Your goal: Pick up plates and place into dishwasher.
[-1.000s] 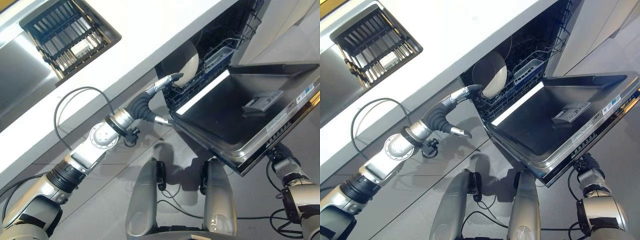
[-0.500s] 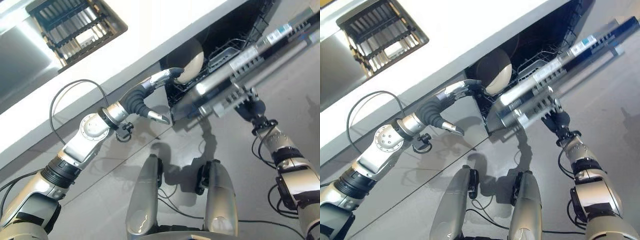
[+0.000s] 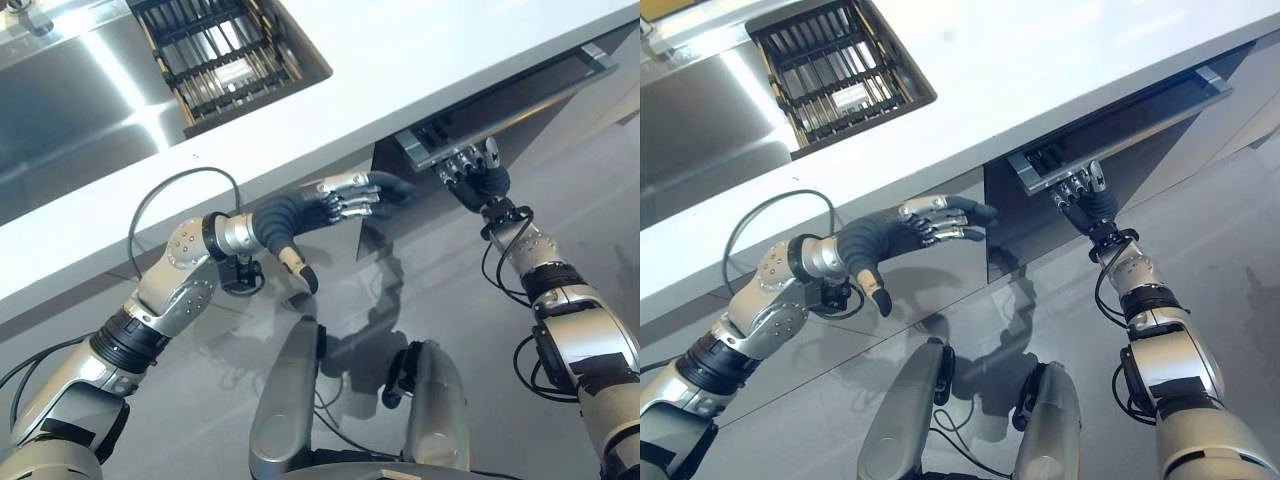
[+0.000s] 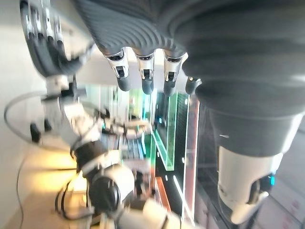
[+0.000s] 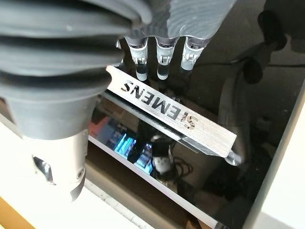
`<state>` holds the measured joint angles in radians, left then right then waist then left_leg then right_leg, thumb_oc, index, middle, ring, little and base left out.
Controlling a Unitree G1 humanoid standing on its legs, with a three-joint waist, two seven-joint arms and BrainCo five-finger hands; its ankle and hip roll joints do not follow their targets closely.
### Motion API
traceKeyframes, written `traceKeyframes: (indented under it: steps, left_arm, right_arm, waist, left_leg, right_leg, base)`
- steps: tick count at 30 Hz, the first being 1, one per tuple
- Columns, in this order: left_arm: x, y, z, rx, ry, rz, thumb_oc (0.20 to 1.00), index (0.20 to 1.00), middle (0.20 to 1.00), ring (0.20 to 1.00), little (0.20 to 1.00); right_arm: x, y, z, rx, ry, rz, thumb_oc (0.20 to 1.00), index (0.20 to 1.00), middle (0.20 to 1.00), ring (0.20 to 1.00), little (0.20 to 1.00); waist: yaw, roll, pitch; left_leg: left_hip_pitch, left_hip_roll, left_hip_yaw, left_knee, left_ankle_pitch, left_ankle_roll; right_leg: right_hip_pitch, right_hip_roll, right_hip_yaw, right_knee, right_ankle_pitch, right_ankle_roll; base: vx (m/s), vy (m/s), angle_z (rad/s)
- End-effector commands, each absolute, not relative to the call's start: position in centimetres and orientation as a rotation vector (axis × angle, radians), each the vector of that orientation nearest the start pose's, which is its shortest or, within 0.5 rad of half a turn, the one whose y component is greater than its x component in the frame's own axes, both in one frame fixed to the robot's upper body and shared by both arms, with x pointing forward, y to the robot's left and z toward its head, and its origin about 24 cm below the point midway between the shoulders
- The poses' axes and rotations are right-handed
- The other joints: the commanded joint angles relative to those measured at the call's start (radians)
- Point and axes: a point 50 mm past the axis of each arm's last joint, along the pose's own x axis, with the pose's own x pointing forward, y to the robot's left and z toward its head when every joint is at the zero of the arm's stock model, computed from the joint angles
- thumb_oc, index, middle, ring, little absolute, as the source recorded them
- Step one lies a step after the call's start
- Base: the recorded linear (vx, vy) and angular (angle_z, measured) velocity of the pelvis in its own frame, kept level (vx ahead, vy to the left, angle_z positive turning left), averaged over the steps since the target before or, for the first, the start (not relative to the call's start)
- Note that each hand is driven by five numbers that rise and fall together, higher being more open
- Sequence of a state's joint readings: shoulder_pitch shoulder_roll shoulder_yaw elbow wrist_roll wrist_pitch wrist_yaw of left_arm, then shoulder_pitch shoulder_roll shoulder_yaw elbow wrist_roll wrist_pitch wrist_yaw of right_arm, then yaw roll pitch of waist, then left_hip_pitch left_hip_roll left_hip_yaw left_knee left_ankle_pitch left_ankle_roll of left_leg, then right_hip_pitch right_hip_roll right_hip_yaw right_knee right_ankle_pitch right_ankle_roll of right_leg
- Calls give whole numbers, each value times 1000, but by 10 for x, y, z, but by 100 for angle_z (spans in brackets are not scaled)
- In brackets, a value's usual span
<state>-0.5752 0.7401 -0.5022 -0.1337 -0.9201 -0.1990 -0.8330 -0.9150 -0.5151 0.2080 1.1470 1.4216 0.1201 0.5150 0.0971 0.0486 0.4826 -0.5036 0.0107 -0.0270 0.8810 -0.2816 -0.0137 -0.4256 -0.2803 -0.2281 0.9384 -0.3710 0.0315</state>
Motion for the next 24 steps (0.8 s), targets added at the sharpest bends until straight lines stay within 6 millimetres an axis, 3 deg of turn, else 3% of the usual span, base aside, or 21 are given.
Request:
traceKeyframes:
  steps: [1,2,6,7,10,13,14,15,19,22,24]
  left_arm:
    - [262,93,170,-2,-406,-1420,1000,1000,1000,1000,1000]
    - [264,94,163,-2,-375,-1392,1000,1000,1000,1000,1000]
    - [267,99,97,-42,-135,-1263,1000,1000,1000,1000,1000]
    - [262,102,69,-86,-58,-1233,1000,1000,1000,1000,1000]
    - [250,109,15,-147,107,-1082,1000,1000,1000,1000,1000]
    - [225,127,-49,-179,336,-851,1000,1000,1000,1000,1000]
    - [220,130,-59,-189,371,-811,1000,1000,1000,1000,1000]
    - [210,135,-78,-174,462,-724,1000,1000,1000,1000,1000]
    - [185,148,-112,-139,663,-584,1000,1000,1000,1000,1000]
    - [166,157,-130,-154,777,-457,1000,1000,1000,1000,1000]
    - [156,163,-137,-167,831,-390,1000,1000,1000,1000,1000]
  right_arm:
    - [393,-228,139,827,-132,280,1000,1000,1000,1000,1000]
    - [391,-227,129,829,-113,263,1000,1000,1000,1000,1000]
    - [367,-216,52,786,120,83,1000,1000,1000,1000,1000]
    - [351,-209,20,827,221,18,1000,1000,1000,1000,1000]
    - [315,-196,-35,832,438,-90,1000,1000,1000,1000,1000]
    - [255,-175,-95,809,737,-176,1000,1000,1000,1000,1000]
    - [243,-172,-104,804,781,-185,1000,1000,1000,1000,1000]
    - [220,-167,-120,772,902,-214,1000,1000,1000,1000,1000]
    - [161,-162,-149,781,1126,-262,1000,1000,1000,1000,1000]
    - [136,-167,-159,719,1185,-317,1000,1000,1000,1000,1000]
    - [123,-166,-162,781,1228,-362,1000,1000,1000,1000,1000]
  waist:
    - [14,23,-112]
    - [13,20,-122]
    - [0,-4,-187]
    - [-5,-14,-220]
    - [-17,-23,-273]
    - [-33,-21,-314]
    - [-38,-21,-322]
    - [-47,-22,-335]
    - [-81,-23,-363]
    - [-107,-22,-372]
    - [-119,-22,-375]
  left_leg:
    - [142,-6,78,-135,-75,83]
    - [161,-5,78,-163,-65,80]
    - [289,8,83,-367,12,55]
    - [338,10,84,-449,44,46]
    - [429,13,88,-589,100,30]
    - [504,20,101,-725,159,12]
    - [518,22,106,-754,171,10]
    - [539,25,112,-800,187,6]
    - [579,34,137,-890,215,-1]
    - [590,35,154,-916,219,-4]
    - [595,33,156,-919,216,-3]
  right_leg:
    - [92,90,1,-203,88,-78]
    - [113,95,1,-232,96,-74]
    - [237,126,16,-438,157,-40]
    - [285,137,20,-528,186,-29]
    - [371,155,35,-685,242,-6]
    - [426,163,53,-812,308,25]
    - [435,165,59,-837,321,31]
    - [446,165,66,-877,342,41]
    - [469,174,77,-950,372,54]
    - [473,178,80,-970,375,57]
    - [475,180,82,-966,367,56]
  base:
    - [67,17,-4]
    - [83,11,-5]
    - [133,-9,-8]
    - [225,-9,-17]
    - [198,5,-9]
    - [129,23,-12]
    - [80,18,-21]
    - [74,19,-24]
    - [83,25,-19]
    - [37,30,-17]
    - [28,39,-20]
